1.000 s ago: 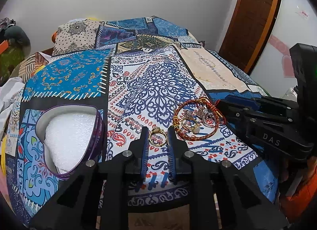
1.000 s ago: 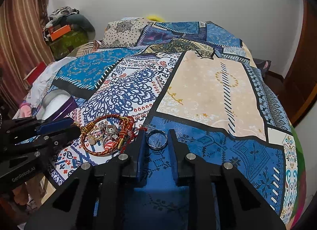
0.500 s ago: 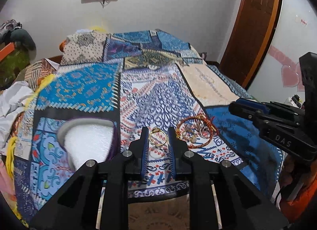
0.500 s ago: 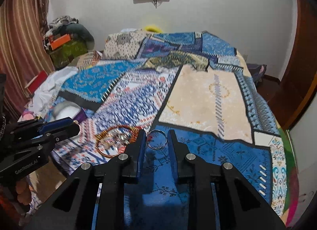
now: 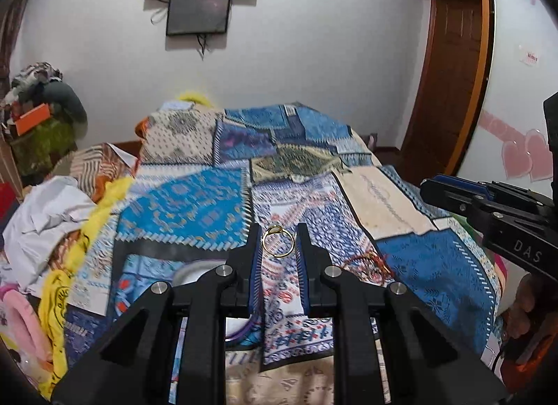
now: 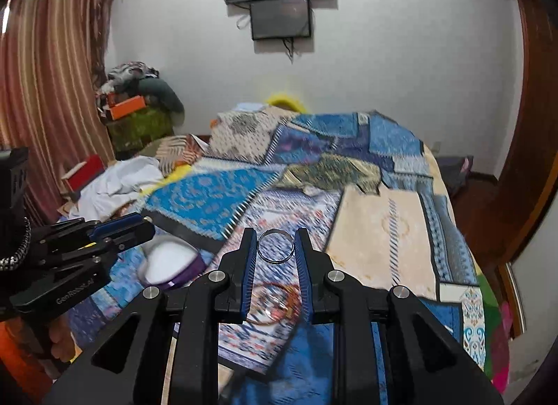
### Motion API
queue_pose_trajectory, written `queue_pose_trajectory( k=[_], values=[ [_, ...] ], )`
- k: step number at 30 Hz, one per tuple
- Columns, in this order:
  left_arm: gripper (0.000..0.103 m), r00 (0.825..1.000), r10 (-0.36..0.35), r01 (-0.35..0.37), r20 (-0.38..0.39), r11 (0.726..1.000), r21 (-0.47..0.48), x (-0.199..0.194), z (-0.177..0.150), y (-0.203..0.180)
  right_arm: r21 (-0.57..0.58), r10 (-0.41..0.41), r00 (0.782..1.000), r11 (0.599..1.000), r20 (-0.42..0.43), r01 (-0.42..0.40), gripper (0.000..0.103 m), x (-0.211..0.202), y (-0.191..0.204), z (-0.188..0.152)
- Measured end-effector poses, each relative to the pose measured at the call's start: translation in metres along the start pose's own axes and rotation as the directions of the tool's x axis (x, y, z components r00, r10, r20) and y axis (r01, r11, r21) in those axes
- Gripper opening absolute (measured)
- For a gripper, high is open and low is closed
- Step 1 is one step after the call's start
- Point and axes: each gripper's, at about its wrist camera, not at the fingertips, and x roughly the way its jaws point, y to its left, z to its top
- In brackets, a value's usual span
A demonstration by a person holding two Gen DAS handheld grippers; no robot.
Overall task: Organize jewelry
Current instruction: 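Carry the gold ring in the left gripper into the heart box while the right carries the silver ring there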
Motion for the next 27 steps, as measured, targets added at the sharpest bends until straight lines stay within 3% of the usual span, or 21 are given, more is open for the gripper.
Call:
queue_pose_trajectory(
  k=[7, 13, 19, 27],
  values=[
    [0.017, 0.999, 0.035, -0.035, 0.032, 0.999, -0.015, -0.012, 0.001, 0.022, -0.042, 0.060, 0.998, 0.997, 0.025, -0.059, 0.020, 0.007, 0.031, 0.012],
    [0.017, 0.998, 0.067, -0.066, 0.009, 0.997, -0.041, -0.007, -0.007, 0.046, -0.051, 0.111, 0.994, 0.992, 0.002, -0.111, 0.020, 0.026, 0.051, 0.013],
    [0.017, 0.997, 0.069, -0.072, -0.044, 0.994, -0.076, 0.009, -0.022, 0.068, -0.056, 0.152, 0.987, 0.986, -0.056, -0.155, 0.020, 0.054, 0.066, 0.011],
    [0.017, 0.993, 0.010, -0.025, -0.121, 0.992, -0.125, 0.035, -0.043, 0.082, -0.040, 0.204, 0.965, 0.976, -0.167, -0.213, 0.020, 0.091, 0.081, -0.001]
  ],
)
